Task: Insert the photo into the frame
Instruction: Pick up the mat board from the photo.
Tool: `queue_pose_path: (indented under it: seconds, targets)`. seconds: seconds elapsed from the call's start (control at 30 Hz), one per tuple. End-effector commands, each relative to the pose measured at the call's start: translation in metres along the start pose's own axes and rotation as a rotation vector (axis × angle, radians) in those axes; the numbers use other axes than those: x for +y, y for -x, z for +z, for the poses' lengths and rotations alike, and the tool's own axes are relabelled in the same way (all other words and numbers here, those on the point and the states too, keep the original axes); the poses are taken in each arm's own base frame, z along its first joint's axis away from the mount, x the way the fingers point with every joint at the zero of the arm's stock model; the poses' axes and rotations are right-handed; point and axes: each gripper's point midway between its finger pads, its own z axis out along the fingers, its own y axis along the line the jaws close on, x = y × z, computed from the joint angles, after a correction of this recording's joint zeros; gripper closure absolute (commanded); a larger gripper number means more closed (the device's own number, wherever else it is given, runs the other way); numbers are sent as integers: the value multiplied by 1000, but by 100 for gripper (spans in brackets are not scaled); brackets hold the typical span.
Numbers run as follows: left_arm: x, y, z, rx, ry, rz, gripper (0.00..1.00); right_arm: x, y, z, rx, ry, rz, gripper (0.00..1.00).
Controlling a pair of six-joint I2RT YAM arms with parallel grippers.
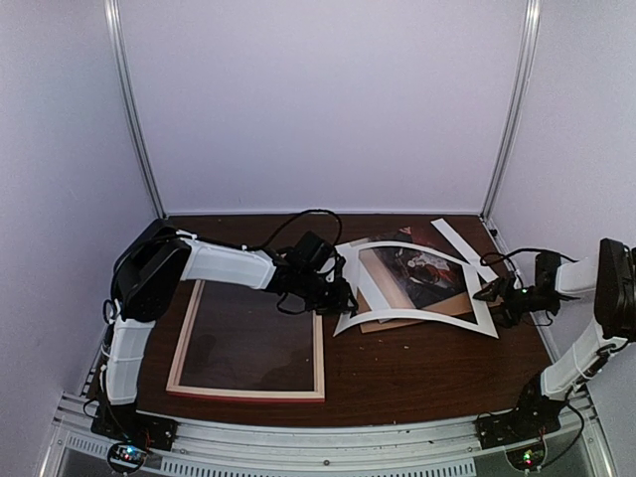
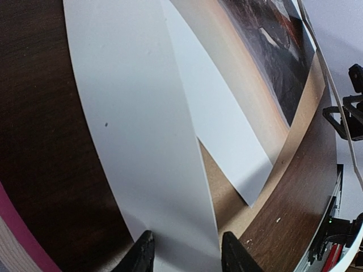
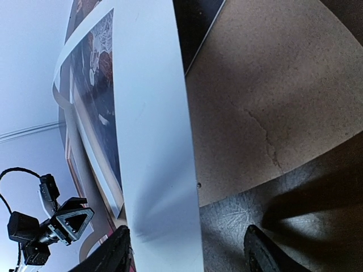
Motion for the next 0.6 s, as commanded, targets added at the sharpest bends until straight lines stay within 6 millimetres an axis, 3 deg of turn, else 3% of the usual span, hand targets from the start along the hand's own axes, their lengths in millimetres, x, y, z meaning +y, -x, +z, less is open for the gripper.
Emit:
queue_pose_path:
  seconds: [0.0, 0.57]
  targets:
    - [-3, 7, -8, -25, -14, -8, 59, 7, 3, 0, -12, 57, 4, 34]
    - [3, 8, -9, -27, 21, 7, 52, 51, 11, -25, -52, 161, -42, 68]
